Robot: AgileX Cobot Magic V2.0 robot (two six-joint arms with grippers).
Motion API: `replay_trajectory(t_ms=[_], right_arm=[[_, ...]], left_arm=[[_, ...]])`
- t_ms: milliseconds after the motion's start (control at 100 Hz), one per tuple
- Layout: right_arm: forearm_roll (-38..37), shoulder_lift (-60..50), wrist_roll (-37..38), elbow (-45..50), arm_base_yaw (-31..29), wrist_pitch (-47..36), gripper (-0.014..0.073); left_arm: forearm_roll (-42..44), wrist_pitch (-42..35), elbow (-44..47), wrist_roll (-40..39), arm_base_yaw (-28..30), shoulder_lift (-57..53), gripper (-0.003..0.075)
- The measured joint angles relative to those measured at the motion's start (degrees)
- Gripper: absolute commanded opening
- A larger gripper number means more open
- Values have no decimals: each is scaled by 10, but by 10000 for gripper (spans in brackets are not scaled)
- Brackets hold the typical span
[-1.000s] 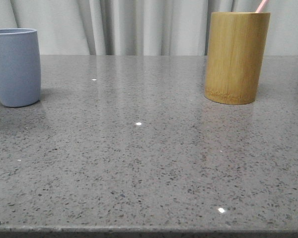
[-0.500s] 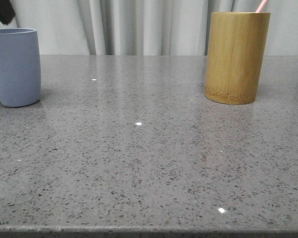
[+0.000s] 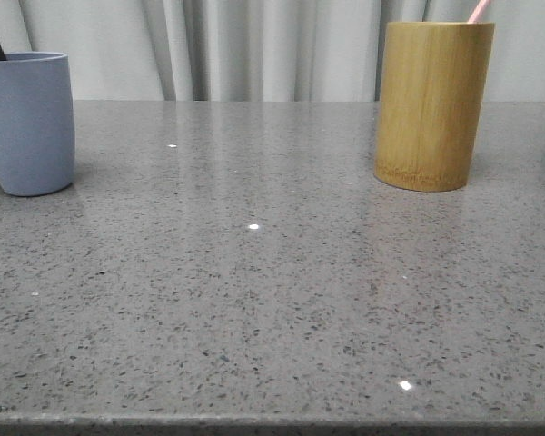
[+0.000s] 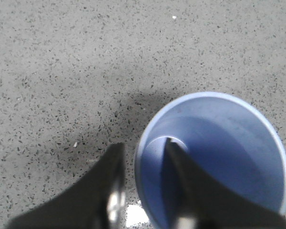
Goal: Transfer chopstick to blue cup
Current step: 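Lower the left gripper into the light blue cup and grip its rim, then slide the blue cup with the left gripper toward the bamboo cup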
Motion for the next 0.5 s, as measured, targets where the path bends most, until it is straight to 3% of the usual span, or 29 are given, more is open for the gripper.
replay_trajectory(t_ms=[30, 500], right_arm=[[0, 0, 0, 0, 0, -2, 572], [0, 0, 0, 0, 0, -16, 572]], left_arm=[[0, 0, 0, 0, 0, 0, -22], [-21, 46, -47, 0, 0, 2, -19]])
